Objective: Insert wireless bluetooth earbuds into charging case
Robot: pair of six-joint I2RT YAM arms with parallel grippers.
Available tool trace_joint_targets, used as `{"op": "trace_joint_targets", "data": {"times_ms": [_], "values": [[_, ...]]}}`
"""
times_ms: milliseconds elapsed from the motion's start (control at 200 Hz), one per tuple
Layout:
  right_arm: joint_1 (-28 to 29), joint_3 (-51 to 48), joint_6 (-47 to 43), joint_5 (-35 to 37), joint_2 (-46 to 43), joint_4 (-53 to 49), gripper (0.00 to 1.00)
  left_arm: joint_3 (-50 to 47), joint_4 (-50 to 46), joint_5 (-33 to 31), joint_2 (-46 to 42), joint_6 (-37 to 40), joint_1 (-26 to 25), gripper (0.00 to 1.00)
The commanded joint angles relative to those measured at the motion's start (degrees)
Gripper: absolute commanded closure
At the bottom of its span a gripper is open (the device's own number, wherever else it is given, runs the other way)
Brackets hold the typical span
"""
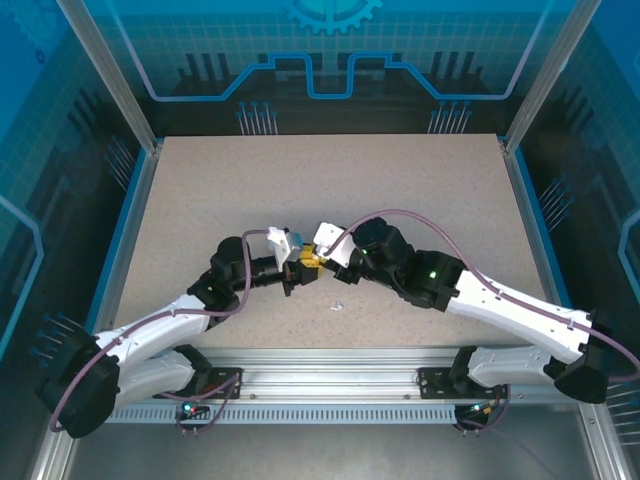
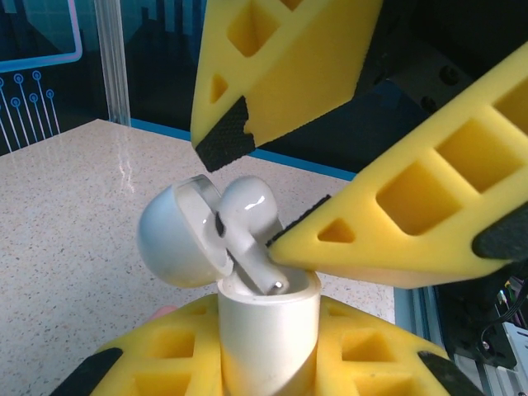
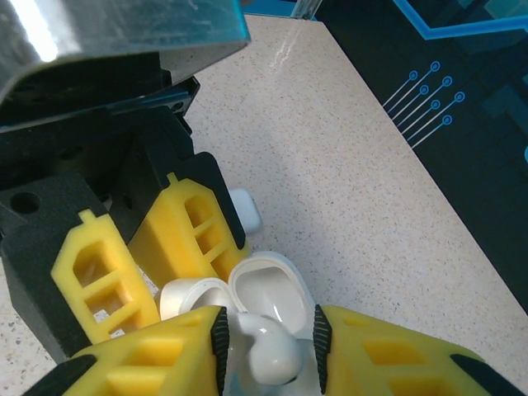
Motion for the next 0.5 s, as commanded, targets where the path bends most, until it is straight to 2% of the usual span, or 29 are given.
{"op": "trace_joint_targets", "data": {"times_ms": [0,495], "values": [[-1.08,1.86,2.46,-5.67,-1.64,-1.74,0.63,0.4,3.18,0.63,-1.49,0.07,-0.42,0.98],[-6.19,1.82,9.55,-15.0,-4.5,0.22,0.58,-0.74,9.13,0.92,0.68,-2.19,-0.52,0.99]]}}
